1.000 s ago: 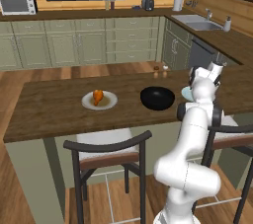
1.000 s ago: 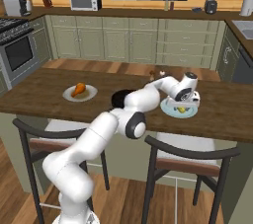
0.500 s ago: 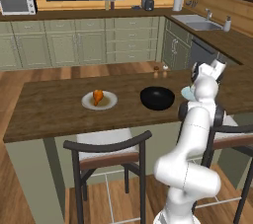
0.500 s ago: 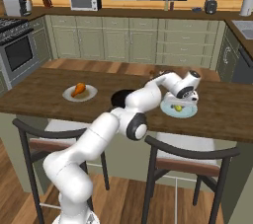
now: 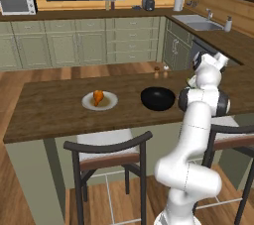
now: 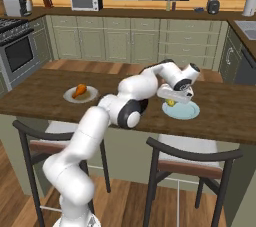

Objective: Pick the chicken drumstick and cucumber from their plates and place them in the bowl. Then put the bowl in the fridge.

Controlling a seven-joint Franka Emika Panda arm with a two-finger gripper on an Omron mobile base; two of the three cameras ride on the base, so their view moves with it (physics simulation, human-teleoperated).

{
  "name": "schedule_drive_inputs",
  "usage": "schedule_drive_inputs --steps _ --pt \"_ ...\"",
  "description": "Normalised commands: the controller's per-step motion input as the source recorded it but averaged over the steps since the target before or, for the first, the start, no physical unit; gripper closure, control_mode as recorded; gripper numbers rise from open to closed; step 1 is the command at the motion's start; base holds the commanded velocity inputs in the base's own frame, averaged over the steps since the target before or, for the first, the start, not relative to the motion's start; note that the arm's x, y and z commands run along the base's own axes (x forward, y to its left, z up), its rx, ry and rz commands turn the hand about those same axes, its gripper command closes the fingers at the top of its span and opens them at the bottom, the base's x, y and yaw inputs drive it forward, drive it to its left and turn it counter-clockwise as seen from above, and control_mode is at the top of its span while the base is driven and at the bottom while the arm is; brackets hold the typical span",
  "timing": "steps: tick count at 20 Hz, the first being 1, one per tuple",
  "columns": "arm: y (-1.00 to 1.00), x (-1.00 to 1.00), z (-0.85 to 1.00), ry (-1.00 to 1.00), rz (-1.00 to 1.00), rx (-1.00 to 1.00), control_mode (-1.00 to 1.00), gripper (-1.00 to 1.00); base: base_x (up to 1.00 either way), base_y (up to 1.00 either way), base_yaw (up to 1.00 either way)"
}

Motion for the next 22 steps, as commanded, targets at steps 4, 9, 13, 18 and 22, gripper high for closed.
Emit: schedule_drive_inputs --steps 4,9,13,18,22 --pt "0.99 -0.55 0.17 -0.01 -0.03 0.0 -1.0 1.0 0.0 0.0 0.0" --pt "0.94 -0.36 0.27 0.0 -0.01 -0.02 -1.0 1.0 0.0 0.0 0.0" --pt "0.87 -0.03 0.14 0.05 0.0 -0.17 -1.0 1.0 0.0 0.0 0.0" --pt "0.61 0.49 0.0 0.11 -0.03 -0.26 -1.0 1.0 0.0 0.0 0.0" --pt "0.1 0.55 -0.04 0.06 0.0 -0.12 -1.0 1.0 0.0 0.0 0.0"
